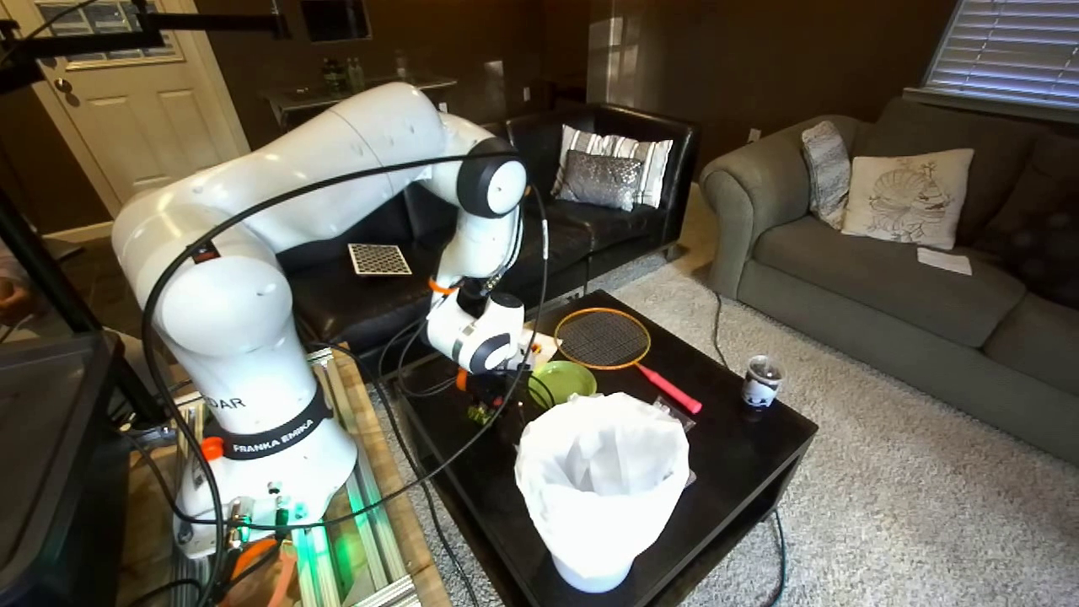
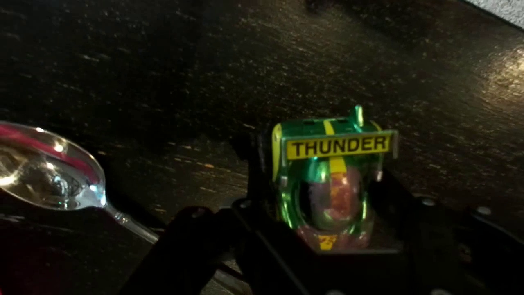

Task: Set the toy car straight

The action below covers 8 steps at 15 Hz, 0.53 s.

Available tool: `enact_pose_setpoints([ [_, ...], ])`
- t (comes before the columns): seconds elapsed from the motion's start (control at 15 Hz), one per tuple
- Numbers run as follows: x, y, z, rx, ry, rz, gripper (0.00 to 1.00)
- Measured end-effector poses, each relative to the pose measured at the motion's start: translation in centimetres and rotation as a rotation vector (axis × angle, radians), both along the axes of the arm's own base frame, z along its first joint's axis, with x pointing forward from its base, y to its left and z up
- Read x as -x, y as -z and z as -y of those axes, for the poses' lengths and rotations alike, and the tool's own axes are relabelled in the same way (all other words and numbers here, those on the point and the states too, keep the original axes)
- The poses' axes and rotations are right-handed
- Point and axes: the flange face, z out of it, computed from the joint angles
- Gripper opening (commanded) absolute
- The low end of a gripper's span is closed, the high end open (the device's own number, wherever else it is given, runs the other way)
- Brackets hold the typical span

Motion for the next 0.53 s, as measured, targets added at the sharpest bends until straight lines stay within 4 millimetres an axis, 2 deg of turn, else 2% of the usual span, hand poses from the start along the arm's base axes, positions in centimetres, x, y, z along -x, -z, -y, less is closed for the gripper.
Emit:
enact_pose_setpoints([
  [0.53,0.37,0.31,1.02,0.017,0.25,-0.036,0.42],
])
